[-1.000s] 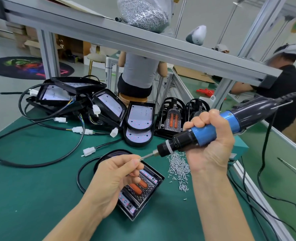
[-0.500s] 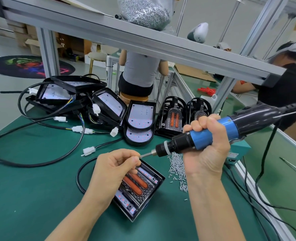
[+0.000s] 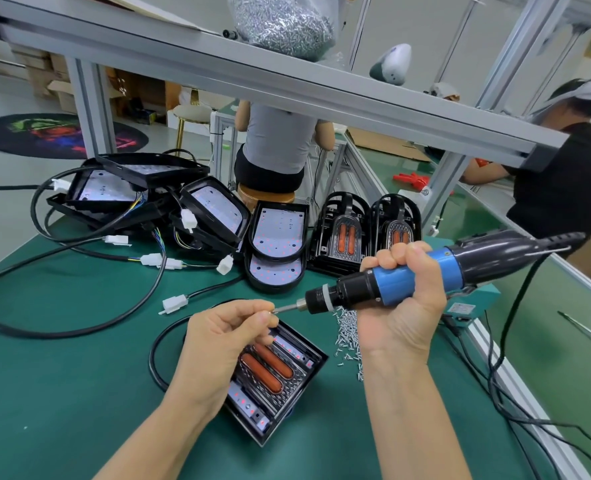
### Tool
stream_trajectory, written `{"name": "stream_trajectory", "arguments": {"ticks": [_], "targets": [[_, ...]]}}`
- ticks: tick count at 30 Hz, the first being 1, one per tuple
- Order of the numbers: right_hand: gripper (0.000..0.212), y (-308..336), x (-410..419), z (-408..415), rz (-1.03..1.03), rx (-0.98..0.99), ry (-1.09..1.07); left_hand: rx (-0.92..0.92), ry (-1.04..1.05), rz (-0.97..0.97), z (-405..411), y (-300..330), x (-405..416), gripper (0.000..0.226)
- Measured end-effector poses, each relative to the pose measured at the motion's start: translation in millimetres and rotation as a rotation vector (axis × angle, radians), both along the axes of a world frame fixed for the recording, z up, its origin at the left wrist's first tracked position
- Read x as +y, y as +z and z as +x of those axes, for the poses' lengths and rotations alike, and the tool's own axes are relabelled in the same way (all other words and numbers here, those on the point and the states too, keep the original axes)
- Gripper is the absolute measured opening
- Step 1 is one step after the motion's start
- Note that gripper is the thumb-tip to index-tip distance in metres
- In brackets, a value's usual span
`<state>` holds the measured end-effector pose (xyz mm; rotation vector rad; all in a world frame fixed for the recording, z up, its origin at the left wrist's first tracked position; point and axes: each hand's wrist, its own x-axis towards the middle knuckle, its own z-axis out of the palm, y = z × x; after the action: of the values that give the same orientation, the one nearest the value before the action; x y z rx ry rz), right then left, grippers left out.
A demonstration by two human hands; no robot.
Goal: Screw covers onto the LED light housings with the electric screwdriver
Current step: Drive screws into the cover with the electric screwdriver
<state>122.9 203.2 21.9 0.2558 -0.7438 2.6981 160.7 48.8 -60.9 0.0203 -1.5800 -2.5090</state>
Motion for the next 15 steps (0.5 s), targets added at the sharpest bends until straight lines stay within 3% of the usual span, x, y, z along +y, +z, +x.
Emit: {"name": "stream_trajectory", "arguments": {"ticks": [15], "targets": [[0.022,-6,-6,-10,-0.048,-0.057,0.013,-0.005,-0.039,-0.106,-8,4,-14,0.021]]}}
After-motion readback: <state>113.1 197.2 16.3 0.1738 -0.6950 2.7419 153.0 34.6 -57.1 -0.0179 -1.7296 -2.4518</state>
